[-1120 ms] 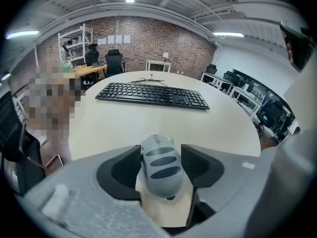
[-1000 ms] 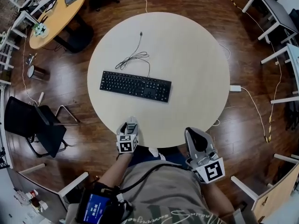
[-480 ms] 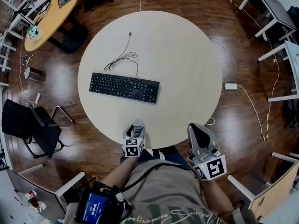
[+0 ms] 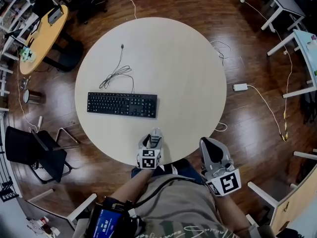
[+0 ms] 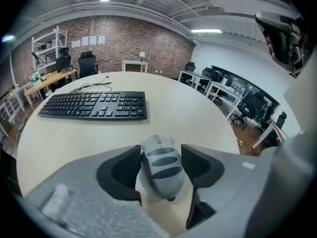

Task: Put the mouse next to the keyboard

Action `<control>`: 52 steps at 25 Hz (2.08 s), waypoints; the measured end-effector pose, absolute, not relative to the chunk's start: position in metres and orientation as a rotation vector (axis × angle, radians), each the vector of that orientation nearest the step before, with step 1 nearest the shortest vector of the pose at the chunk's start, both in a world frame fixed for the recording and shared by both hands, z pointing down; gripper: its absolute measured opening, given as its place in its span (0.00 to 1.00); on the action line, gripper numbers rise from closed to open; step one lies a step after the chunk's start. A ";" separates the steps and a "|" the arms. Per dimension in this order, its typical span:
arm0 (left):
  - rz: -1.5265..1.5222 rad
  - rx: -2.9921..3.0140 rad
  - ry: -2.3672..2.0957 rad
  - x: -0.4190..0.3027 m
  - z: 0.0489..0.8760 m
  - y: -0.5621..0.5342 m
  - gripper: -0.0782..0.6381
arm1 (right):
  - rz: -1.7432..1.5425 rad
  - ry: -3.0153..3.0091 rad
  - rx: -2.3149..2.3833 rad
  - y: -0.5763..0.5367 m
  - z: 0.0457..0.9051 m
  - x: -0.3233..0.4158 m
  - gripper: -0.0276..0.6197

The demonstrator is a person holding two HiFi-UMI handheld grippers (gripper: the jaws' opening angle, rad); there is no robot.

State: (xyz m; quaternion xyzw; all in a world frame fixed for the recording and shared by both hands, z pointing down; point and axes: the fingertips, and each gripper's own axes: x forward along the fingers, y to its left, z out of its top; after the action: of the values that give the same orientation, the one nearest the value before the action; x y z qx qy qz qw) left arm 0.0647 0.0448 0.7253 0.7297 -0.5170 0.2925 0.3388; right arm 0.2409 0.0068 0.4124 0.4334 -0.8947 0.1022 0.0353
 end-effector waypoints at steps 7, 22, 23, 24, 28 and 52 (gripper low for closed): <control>0.776 1.961 -1.282 0.110 0.727 0.001 0.48 | 0.337 -2.681 1.418 -0.001 0.424 0.274 0.05; 0.791 2.129 -1.194 0.205 0.723 -0.073 0.48 | 0.397 -2.569 1.545 -0.008 0.441 0.325 0.05; 0.805 2.147 -1.181 0.210 0.724 -0.075 0.48 | 0.409 -2.559 1.555 -0.006 0.443 0.328 0.05; 0.814 2.163 -1.166 0.216 0.725 -0.077 0.48 | 0.418 -2.550 1.566 -0.004 0.445 0.330 0.05; 0.820 2.200 -1.142 0.232 0.725 -0.086 0.49 | 0.373 -2.499 1.644 0.000 0.446 0.342 0.05; 0.036 2.504 -1.385 0.108 0.474 -0.030 0.41 | 0.283 -2.705 1.572 -0.001 0.384 0.271 0.05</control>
State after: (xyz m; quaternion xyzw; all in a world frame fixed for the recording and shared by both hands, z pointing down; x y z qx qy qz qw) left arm 0.1076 -0.0299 0.4743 0.8664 -0.4792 0.0125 0.1396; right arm 0.2708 -0.0007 0.3841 0.5003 -0.8612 0.0901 0.0000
